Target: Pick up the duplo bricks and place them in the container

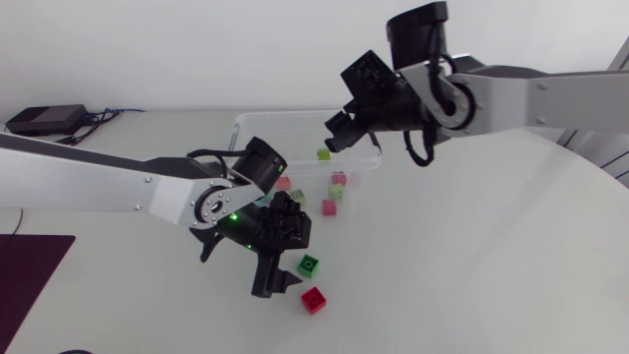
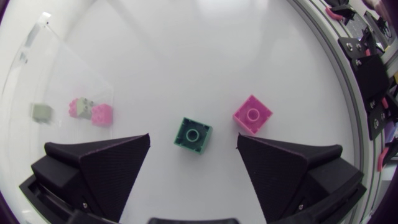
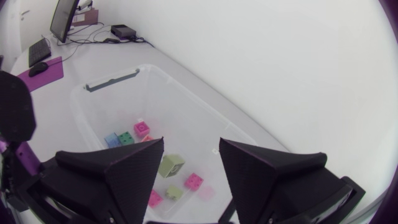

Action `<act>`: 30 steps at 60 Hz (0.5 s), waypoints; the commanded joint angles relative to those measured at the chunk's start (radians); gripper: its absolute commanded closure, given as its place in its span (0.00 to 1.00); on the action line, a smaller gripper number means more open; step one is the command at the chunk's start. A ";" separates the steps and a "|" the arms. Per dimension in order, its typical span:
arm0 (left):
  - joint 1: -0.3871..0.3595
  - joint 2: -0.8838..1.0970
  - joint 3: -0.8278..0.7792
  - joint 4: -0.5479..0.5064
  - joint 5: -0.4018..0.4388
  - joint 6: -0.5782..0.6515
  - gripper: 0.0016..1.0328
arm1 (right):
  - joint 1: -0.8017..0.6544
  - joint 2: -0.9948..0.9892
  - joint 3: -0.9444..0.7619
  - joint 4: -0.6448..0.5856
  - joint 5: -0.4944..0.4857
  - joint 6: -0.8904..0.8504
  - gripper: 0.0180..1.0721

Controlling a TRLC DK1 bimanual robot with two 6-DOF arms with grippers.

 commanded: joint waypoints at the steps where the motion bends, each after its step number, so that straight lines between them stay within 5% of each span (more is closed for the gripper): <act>1: -0.012 0.055 0.042 -0.004 -0.005 0.063 0.05 | 0.007 -0.144 -0.095 -0.022 0.012 0.035 0.25; 14: -0.012 0.187 0.160 -0.067 -0.033 0.140 0.07 | 0.019 -0.438 -0.359 -0.118 -0.067 0.039 0.25; 30: -0.009 0.277 0.278 -0.293 -0.065 0.200 0.16 | 0.107 -0.560 -0.482 -0.219 -0.086 0.101 0.25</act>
